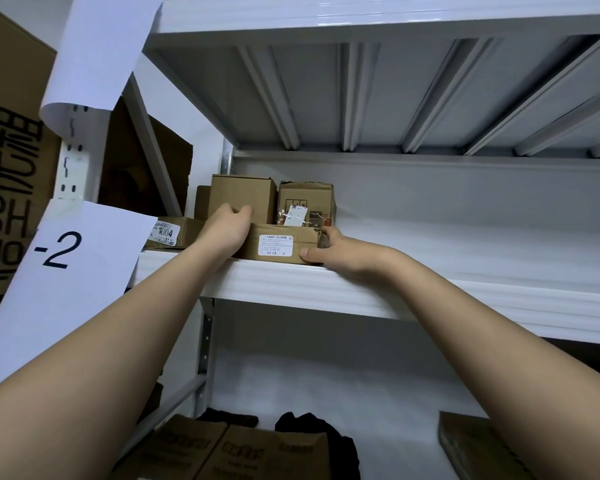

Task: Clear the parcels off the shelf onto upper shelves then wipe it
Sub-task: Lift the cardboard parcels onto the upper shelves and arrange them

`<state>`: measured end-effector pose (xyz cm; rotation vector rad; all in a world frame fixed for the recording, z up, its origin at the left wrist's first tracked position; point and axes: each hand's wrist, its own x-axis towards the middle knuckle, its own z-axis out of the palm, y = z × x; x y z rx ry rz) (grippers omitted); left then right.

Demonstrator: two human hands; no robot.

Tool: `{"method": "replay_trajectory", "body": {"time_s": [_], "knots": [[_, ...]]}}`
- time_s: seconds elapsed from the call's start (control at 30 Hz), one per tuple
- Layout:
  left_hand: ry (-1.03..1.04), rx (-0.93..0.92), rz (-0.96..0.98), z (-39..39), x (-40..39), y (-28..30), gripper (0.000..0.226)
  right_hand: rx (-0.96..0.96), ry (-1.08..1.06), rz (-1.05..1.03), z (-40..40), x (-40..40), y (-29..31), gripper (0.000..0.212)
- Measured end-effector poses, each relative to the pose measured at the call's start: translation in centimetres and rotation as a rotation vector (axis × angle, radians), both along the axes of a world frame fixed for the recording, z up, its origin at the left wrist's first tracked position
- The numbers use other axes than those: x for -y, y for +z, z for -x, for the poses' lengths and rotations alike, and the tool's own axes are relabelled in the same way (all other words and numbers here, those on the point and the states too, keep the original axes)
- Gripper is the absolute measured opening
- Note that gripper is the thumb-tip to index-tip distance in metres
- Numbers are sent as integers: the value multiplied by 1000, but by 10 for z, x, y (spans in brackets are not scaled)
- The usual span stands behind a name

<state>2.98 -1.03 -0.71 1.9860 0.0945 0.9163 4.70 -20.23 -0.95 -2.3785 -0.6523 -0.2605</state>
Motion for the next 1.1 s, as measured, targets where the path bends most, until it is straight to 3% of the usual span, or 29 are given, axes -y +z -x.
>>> {"method": "replay_trajectory", "body": {"time_s": [0.17,0.33,0.53,0.67,0.77,0.9,1.1], "knots": [[34,-38,-149,-2,-1,-2,38,-27,32,-10,3,-1,0,78],[176,1,-260,0,3,-9,35,-16,59,63,9,-1,-1,57],[265,-28,-336,6,13,-11,44,-40,72,105,13,-2,-1,60],[408,241,-407,19,25,-18,51,197,-63,128,26,7,0,45],[386,364,-513,28,32,-22,41,325,-210,90,39,16,-3,51],[302,423,-594,41,52,-14,34,425,-280,-24,52,35,1,43],[84,473,-559,54,116,-3,31,516,-421,-101,75,85,2,33]]}}
